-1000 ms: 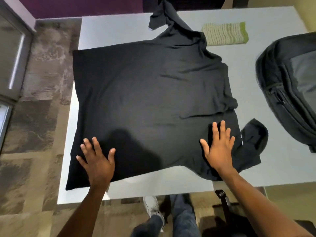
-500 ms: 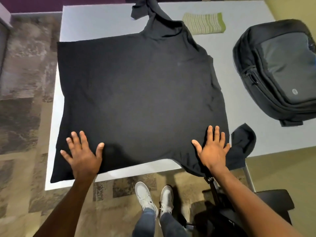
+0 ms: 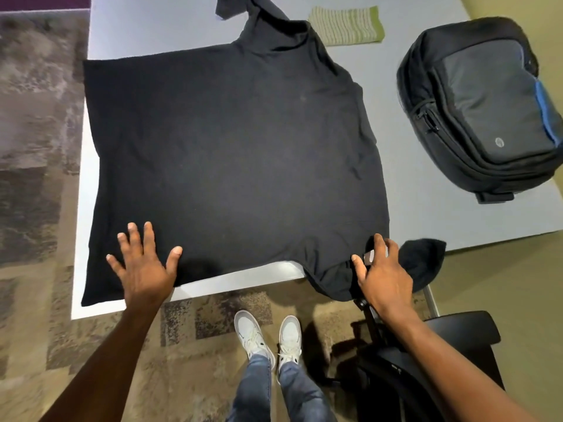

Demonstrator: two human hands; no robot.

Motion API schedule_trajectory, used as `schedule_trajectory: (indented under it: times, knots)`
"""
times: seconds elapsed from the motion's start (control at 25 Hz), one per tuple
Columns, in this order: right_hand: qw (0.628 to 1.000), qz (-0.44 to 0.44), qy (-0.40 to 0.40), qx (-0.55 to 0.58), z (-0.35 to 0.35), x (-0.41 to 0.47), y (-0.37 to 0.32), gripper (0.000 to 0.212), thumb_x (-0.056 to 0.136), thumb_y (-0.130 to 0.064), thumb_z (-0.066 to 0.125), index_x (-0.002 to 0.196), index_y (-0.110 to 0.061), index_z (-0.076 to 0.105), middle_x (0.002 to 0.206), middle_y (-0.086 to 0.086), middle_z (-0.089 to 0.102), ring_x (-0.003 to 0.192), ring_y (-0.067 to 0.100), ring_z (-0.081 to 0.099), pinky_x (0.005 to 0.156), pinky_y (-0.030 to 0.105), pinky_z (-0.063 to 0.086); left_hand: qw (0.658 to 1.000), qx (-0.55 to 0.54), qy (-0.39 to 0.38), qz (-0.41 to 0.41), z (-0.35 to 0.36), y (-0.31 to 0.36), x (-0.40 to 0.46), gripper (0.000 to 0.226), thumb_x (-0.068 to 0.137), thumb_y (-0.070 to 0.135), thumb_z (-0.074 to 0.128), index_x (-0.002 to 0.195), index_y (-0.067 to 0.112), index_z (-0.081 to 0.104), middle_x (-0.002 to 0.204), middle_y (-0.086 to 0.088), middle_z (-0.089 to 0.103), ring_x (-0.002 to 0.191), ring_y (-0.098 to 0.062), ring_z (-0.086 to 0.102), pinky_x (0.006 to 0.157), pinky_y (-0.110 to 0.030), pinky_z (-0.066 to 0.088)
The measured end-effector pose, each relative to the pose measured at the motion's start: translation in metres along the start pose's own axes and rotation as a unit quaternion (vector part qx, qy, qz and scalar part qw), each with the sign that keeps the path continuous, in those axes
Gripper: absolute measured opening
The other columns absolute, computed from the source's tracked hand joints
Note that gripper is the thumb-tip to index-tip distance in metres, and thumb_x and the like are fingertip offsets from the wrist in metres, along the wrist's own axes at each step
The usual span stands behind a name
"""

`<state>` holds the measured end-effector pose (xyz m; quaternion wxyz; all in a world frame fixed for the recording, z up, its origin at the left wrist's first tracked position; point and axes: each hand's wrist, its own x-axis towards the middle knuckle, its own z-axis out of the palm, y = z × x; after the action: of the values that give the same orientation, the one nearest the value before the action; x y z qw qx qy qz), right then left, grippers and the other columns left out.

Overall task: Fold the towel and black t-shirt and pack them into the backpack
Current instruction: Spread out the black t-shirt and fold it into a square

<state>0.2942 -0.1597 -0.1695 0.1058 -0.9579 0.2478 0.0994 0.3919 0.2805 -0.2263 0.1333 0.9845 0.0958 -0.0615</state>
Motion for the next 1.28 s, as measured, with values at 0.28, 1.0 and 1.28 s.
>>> schedule_trajectory:
  times: [0.28, 1.0, 1.28]
  knots:
    - [0.998, -0.034, 0.03, 0.038, -0.02, 0.015, -0.015, 0.027, 0.099, -0.033, 0.052, 0.12, -0.016, 0.05, 0.115, 0.008, 0.061, 0.091, 0.032, 0.062, 0.067, 0.036, 0.043, 1.0, 0.011, -0.02, 0.001, -0.008, 0.006, 0.003, 0.078, 0.097, 0.061, 0.034, 0.16, 0.021, 0.011, 0.168, -0.011, 0.003, 0.154, -0.035, -0.002, 0.118, -0.064, 0.004]
    - [0.928, 0.224, 0.027, 0.298, -0.006, 0.035, 0.008, 0.037, 0.092, -0.039, 0.066, 0.108, -0.008, 0.055, 0.105, 0.009, 0.061, 0.096, 0.027, 0.057, 0.078, 0.029, 0.036, 0.995, -0.023, 0.086, -0.037, -0.006, -0.009, -0.057, 0.062, 0.096, 0.041, 0.059, 0.148, 0.011, 0.04, 0.156, -0.018, 0.033, 0.144, -0.038, 0.029, 0.114, -0.061, 0.025]
    - [0.907, 0.237, -0.002, 0.347, -0.007, 0.031, -0.003, 0.033, 0.09, -0.042, 0.064, 0.087, -0.01, 0.058, 0.088, 0.007, 0.063, 0.084, 0.026, 0.059, 0.074, 0.03, 0.038, 0.983, -0.156, 0.098, -0.004, -0.024, 0.074, -0.081, 0.027, 0.094, 0.037, 0.055, 0.101, 0.015, 0.068, 0.103, -0.008, 0.067, 0.097, -0.031, 0.061, 0.082, -0.037, 0.044]
